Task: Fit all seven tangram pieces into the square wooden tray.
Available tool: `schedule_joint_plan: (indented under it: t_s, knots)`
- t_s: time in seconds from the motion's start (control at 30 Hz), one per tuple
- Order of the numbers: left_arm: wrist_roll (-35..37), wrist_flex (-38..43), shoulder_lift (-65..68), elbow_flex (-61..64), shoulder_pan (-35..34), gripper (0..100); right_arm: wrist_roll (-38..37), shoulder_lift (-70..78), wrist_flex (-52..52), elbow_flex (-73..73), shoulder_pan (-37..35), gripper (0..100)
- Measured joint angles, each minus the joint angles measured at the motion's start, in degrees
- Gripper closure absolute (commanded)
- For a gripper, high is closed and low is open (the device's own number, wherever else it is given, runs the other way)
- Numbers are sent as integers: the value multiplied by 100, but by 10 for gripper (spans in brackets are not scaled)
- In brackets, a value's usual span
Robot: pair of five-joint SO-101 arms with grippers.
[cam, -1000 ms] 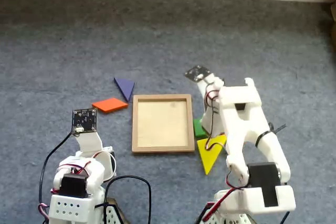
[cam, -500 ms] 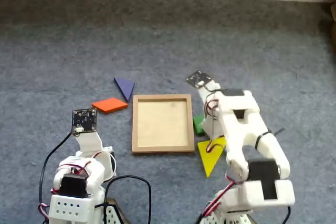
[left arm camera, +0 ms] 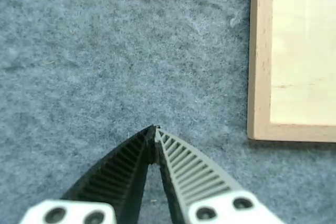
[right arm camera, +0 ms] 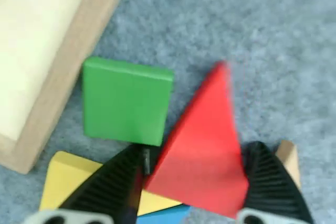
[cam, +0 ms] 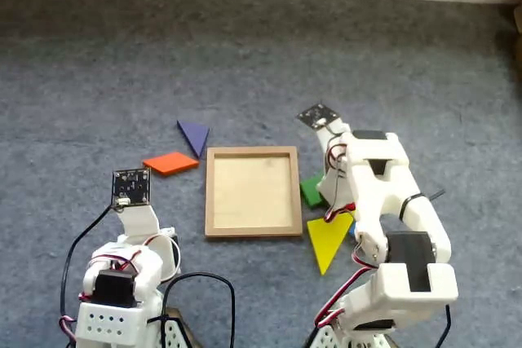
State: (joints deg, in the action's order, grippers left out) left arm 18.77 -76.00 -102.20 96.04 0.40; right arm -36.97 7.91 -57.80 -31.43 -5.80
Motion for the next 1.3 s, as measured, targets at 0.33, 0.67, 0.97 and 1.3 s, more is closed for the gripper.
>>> schedule_joint_plan:
  t_s: [0.33,0.67,0.97,1.3]
  knots:
    - [0,0,0,0,0,994,18,88,-44,369,202,842]
    - [0,0,0,0,0,994,9,211,-1565,1433,167,738]
    - [0,0,0,0,-9,994,-44,-967,-1635,774,158,735]
    - [0,0,0,0,-9,994,62,-2426,-1565,-888,-264,738]
